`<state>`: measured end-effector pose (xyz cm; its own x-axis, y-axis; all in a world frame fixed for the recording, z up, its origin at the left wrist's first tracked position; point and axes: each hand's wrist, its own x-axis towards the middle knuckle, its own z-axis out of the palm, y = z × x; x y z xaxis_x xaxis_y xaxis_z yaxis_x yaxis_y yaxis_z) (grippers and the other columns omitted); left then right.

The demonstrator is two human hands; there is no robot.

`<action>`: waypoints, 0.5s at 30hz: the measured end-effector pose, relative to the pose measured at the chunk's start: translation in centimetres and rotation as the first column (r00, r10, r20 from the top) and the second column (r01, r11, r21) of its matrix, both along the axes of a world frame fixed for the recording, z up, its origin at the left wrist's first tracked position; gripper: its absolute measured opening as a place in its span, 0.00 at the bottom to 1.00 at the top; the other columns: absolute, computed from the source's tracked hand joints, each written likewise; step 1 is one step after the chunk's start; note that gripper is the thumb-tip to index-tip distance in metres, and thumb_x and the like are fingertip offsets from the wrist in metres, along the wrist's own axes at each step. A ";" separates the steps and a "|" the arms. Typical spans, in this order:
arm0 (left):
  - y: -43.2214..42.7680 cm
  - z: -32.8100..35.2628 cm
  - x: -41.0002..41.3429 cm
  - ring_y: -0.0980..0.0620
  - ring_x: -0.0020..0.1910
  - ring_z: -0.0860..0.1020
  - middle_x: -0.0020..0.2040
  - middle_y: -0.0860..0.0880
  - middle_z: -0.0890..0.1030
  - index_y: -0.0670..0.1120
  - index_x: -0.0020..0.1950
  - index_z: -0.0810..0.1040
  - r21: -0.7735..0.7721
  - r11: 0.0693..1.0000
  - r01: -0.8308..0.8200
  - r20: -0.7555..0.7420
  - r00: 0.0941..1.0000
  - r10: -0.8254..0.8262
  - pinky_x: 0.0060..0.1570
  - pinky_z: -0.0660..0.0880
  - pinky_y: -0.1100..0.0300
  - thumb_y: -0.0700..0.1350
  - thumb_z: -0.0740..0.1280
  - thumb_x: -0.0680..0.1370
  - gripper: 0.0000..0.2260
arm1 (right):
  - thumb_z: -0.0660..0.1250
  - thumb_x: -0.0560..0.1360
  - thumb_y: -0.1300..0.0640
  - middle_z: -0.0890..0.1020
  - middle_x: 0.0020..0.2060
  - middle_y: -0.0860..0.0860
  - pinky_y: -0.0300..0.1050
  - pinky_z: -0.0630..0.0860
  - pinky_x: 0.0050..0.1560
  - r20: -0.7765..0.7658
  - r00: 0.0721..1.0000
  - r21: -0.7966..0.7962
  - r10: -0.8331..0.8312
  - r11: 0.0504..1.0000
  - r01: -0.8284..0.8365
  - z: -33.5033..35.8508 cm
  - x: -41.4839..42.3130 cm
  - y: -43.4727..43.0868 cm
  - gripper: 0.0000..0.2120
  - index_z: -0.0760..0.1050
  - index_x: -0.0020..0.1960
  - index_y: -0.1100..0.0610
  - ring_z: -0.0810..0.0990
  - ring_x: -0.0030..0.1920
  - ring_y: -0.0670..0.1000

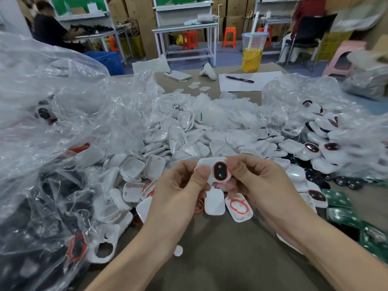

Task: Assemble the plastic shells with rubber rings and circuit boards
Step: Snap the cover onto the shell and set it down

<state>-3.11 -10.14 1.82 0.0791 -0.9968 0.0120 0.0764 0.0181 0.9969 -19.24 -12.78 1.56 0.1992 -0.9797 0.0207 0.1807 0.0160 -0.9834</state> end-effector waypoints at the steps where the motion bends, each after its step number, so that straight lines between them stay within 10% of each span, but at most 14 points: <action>1: -0.1 -0.1 -0.2 0.52 0.33 0.76 0.34 0.49 0.80 0.52 0.41 0.83 0.018 1.000 -0.016 -0.032 0.999 0.017 0.35 0.70 0.55 0.59 0.70 0.69 0.11 | 0.73 0.64 0.40 0.83 0.32 0.50 0.41 0.80 0.39 -0.004 1.000 -0.005 -0.005 1.000 0.005 -0.1 0.0 0.0 0.16 0.86 0.45 0.49 0.81 0.34 0.48; 7: -0.3 -0.3 -0.1 0.49 0.33 0.79 0.38 0.45 0.84 0.50 0.49 0.81 0.051 0.998 0.029 -0.033 0.999 -0.027 0.38 0.74 0.51 0.49 0.68 0.80 0.04 | 0.72 0.74 0.44 0.85 0.50 0.58 0.63 0.77 0.52 -0.140 0.987 -0.061 0.083 0.994 -0.092 -0.3 -0.2 0.4 0.14 0.83 0.59 0.43 0.81 0.46 0.54; 15: 0.0 -0.3 0.9 0.57 0.31 0.79 0.37 0.47 0.82 0.52 0.45 0.82 -0.065 0.985 0.160 0.243 0.960 -0.140 0.33 0.76 0.66 0.50 0.67 0.81 0.07 | 0.69 0.72 0.48 0.85 0.47 0.49 0.51 0.81 0.53 -0.321 0.944 -0.185 0.077 0.972 -0.143 -0.4 -0.4 0.6 0.13 0.83 0.54 0.38 0.85 0.49 0.49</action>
